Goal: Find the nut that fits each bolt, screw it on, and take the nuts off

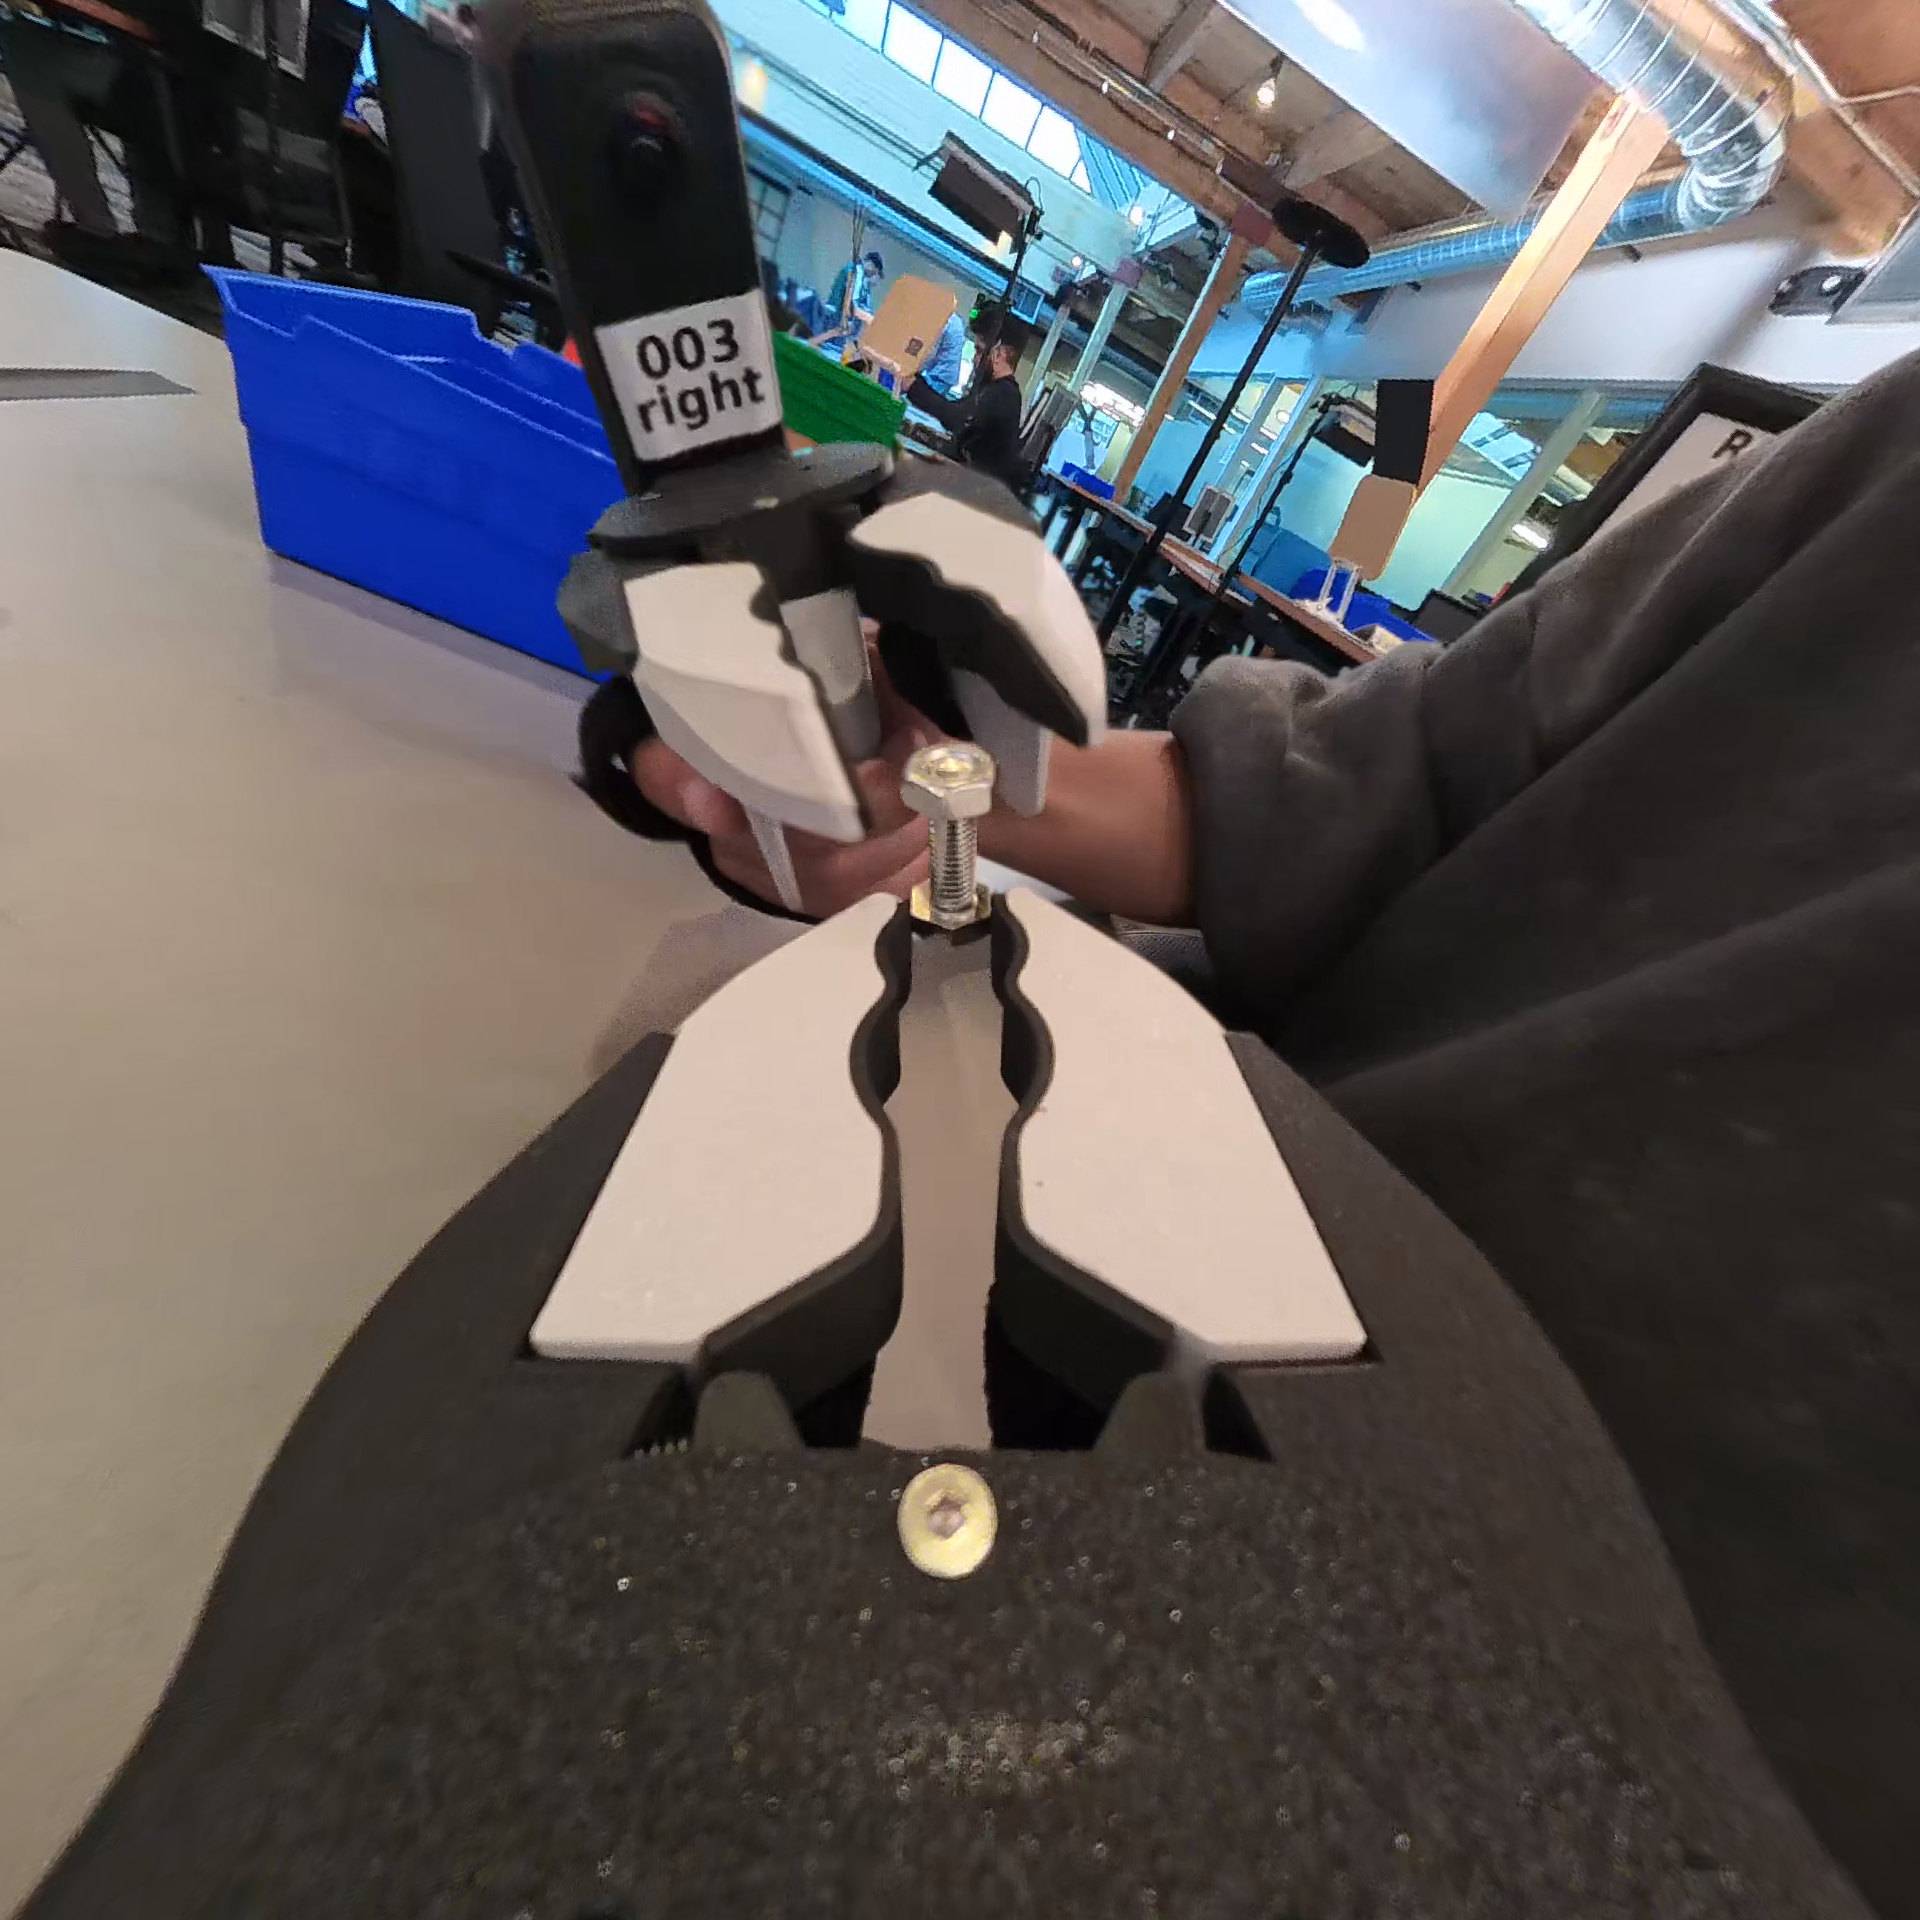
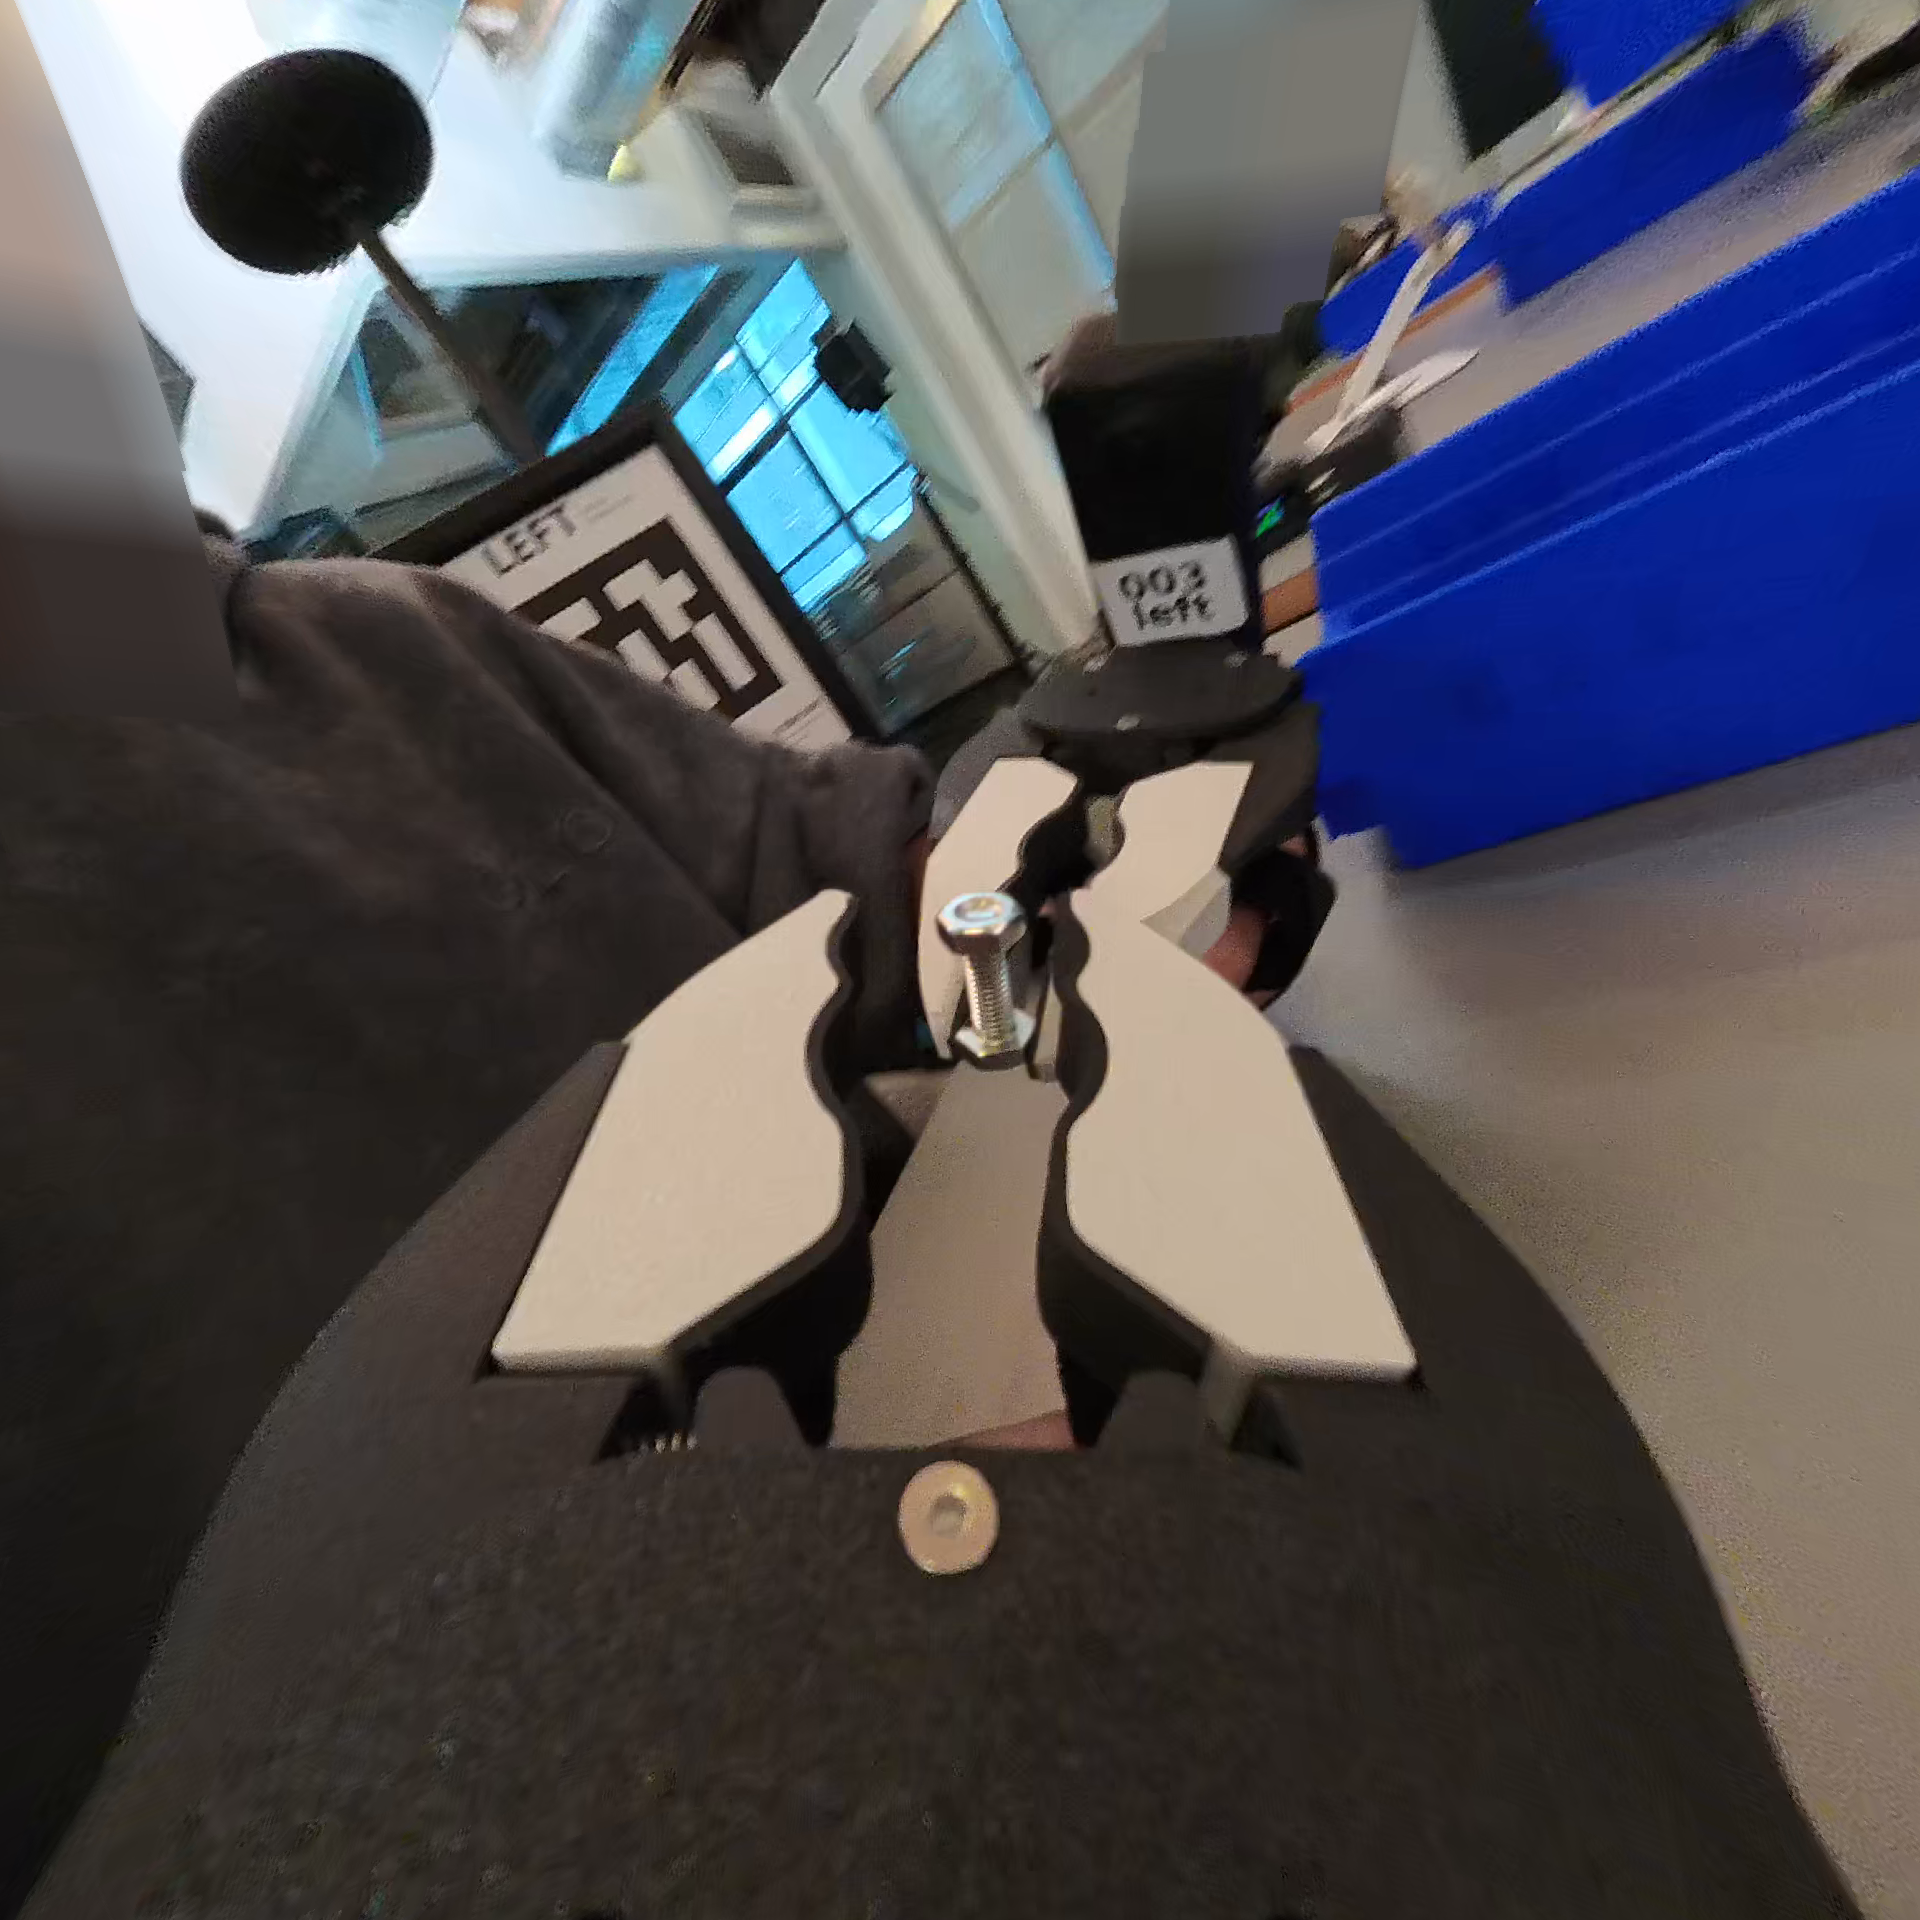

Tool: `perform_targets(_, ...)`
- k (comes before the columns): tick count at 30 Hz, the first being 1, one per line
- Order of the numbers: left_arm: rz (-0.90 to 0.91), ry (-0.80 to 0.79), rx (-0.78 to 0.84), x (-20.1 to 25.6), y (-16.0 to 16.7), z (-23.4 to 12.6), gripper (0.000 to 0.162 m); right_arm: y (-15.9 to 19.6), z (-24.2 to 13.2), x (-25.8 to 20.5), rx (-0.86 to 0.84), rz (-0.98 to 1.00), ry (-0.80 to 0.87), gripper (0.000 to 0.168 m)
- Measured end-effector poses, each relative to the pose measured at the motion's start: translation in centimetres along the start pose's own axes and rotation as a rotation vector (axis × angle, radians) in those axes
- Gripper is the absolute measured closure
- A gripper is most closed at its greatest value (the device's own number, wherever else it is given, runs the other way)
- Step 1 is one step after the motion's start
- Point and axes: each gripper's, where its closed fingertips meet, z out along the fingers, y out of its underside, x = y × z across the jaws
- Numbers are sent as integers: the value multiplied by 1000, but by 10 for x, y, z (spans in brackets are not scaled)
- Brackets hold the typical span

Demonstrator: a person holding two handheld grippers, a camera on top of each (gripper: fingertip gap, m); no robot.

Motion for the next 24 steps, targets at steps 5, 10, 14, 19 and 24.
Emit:
perform_targets(5,-8,-39,0,-8,0,-2,148,5,3,12,-10,-51,62,152)
perform_targets(10,33,-183,-9,-28,1,-6,148,1,-3,35,96,-192,481,152)
perform_targets(14,64,-245,-32,-35,3,-6,148,0,-10,46,224,-208,853,152)
perform_targets(19,87,-246,-59,-33,8,-2,148,4,-14,45,379,-145,1086,152)
perform_targets(24,51,-182,-49,-25,8,-1,148,-8,-17,31,321,-238,971,134)
